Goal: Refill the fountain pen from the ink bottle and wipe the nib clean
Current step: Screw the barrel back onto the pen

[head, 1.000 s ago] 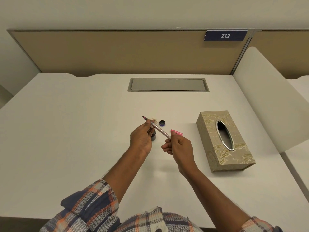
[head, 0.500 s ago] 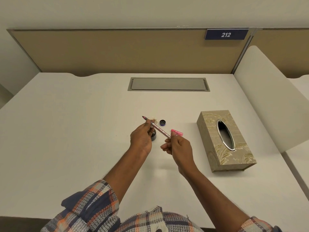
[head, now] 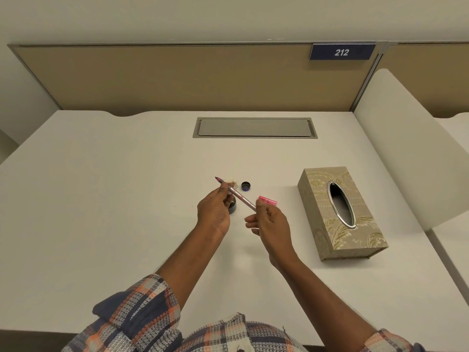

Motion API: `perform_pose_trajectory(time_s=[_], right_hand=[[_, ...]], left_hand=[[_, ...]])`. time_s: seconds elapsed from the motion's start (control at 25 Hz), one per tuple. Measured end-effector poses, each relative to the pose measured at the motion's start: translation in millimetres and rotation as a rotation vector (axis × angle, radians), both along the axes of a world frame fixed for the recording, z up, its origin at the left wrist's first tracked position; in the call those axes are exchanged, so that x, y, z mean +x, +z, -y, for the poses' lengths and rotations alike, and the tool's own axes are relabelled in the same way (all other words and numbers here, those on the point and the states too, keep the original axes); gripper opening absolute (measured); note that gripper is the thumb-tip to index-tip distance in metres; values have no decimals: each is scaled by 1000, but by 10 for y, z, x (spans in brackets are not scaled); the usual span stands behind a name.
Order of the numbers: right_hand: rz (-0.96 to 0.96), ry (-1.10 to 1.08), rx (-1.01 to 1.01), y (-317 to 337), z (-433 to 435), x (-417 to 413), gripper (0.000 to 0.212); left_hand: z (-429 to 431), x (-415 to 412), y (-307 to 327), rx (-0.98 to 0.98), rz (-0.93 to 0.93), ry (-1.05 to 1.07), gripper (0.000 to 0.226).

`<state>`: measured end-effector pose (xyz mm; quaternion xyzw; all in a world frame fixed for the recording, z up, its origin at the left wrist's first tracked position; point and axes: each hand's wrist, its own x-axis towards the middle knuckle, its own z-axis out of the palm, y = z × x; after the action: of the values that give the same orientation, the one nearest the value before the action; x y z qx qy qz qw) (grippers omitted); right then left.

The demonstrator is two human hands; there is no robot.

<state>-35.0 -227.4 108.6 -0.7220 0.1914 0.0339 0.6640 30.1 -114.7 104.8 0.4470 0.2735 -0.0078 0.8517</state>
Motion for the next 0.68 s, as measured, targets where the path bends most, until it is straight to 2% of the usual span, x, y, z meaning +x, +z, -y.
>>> perform_pose_trajectory(time_s=[0.2, 0.4, 0.68], right_hand=[[93, -8, -23, 1, 25, -13, 13], [27, -19, -7, -5, 4, 11, 36], [96, -18, -43, -36, 27, -2, 8]], left_hand=[[3, -2, -2, 10, 8, 2, 13], [2, -12, 15, -1, 12, -8, 13], [-1, -25, 29, -19, 0, 27, 13]])
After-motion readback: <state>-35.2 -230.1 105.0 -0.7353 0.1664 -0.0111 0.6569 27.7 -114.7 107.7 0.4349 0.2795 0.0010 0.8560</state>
